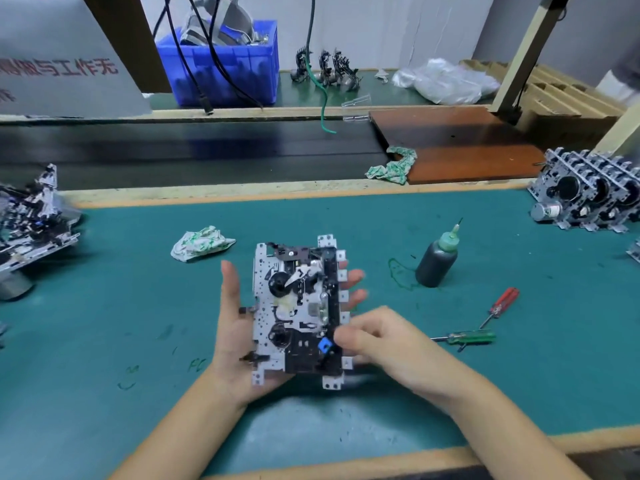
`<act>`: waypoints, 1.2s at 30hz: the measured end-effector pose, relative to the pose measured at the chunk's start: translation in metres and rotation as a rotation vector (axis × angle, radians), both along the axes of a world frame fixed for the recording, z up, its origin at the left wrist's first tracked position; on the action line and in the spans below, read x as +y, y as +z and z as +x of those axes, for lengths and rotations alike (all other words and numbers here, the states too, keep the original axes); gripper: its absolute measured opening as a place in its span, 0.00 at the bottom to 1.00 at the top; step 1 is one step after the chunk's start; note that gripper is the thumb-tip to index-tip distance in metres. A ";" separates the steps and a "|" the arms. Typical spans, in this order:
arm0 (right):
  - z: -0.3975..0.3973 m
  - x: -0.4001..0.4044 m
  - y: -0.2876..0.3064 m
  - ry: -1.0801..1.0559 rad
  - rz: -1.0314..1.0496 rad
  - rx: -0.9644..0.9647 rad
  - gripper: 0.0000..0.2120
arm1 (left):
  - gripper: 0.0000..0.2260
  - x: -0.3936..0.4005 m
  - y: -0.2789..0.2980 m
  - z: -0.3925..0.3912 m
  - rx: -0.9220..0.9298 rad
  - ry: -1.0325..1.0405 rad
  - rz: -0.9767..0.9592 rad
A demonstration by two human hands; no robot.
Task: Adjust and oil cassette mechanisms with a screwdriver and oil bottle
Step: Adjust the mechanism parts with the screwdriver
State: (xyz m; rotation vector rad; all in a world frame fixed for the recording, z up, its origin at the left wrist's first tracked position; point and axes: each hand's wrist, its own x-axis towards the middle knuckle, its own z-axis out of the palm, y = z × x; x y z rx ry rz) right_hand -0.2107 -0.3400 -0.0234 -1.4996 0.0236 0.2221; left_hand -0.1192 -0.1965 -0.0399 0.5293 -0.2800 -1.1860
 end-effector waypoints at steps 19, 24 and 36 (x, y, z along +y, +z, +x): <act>0.041 -0.062 0.001 -0.117 -0.328 -0.119 0.04 | 0.39 -0.028 -0.031 0.046 0.171 0.110 0.185; 0.050 -0.060 -0.011 -0.236 -0.145 -0.109 0.14 | 0.38 -0.026 -0.035 0.052 0.152 0.085 0.235; 0.039 -0.046 -0.015 0.001 -0.275 0.141 0.22 | 0.35 -0.029 -0.035 0.055 0.095 0.051 0.336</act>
